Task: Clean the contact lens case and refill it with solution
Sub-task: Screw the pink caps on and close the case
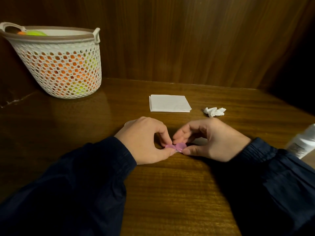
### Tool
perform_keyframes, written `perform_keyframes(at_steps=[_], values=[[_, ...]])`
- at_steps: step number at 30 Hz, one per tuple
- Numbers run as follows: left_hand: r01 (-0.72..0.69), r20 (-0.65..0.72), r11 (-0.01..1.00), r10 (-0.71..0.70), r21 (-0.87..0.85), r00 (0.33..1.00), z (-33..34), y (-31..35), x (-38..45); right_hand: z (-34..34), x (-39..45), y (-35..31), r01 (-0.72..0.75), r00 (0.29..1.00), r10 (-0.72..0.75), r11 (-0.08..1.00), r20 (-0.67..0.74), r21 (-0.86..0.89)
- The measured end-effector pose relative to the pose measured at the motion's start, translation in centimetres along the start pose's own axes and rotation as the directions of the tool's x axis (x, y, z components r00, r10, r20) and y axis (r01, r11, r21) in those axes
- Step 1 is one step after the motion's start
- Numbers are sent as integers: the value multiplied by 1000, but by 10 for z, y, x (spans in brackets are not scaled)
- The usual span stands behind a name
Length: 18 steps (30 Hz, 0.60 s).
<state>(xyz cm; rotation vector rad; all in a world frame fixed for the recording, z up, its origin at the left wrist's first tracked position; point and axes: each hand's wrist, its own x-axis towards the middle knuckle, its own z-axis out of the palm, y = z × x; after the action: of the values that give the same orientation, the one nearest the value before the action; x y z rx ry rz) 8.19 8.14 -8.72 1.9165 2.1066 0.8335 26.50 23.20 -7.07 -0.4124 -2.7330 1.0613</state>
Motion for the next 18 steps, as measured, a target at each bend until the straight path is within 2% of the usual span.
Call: perform_keyframes(at_steps=[4,9,18], values=[[-6,1,1000,6,8,1000,0,0,0,3,1,-2,5,1000,-6,999,-30,-39],[2,2,1000,-2,8,1000,0,-2,0,7,3,3,19,996,-12,997,-92,76],[3,0,1000,-3,0,1000,0,-2,1,3,2,5,-26,1000,26,999,-1,42]])
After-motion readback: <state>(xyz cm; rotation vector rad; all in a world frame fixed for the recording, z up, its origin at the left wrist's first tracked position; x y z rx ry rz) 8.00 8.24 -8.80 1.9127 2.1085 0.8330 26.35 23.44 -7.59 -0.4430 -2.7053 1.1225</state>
